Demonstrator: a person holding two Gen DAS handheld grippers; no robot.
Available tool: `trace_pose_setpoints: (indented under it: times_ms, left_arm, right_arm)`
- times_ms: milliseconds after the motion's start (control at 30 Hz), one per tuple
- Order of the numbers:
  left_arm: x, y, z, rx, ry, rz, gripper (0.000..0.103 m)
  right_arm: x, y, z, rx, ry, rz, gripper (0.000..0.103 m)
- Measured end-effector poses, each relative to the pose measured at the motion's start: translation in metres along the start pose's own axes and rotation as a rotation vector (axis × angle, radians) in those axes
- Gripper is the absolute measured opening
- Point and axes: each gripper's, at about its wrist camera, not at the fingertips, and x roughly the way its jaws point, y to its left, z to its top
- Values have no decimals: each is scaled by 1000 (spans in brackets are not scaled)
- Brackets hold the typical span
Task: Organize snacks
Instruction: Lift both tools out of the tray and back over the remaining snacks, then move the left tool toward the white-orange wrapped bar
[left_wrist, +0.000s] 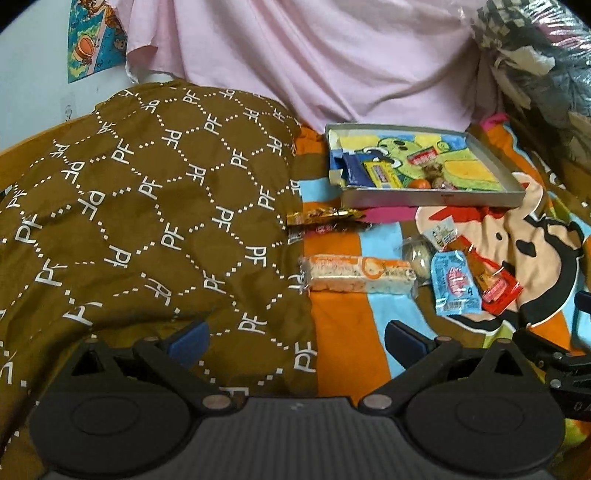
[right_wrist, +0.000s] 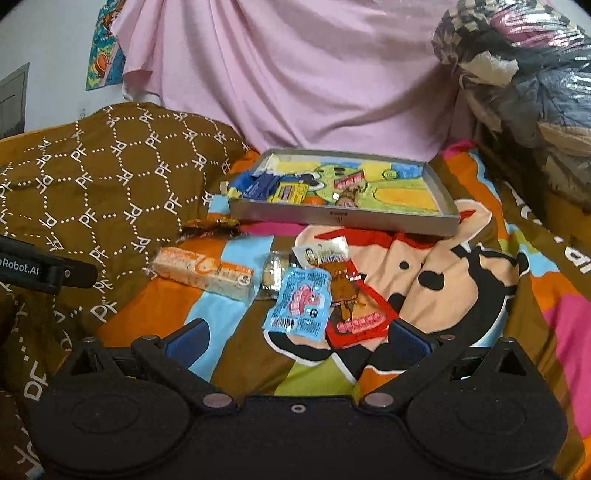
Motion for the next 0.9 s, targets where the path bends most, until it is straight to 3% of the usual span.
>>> trace_pose_setpoints:
  times_ms: [467, 900]
  left_arm:
    - [12, 0, -4, -17, 44, 16, 103]
    - [17, 0, -5, -37, 54, 12, 103]
  right_arm:
    - [20, -11, -4, 75, 118, -5, 102]
    - [31, -10, 2, 77, 145, 5, 102]
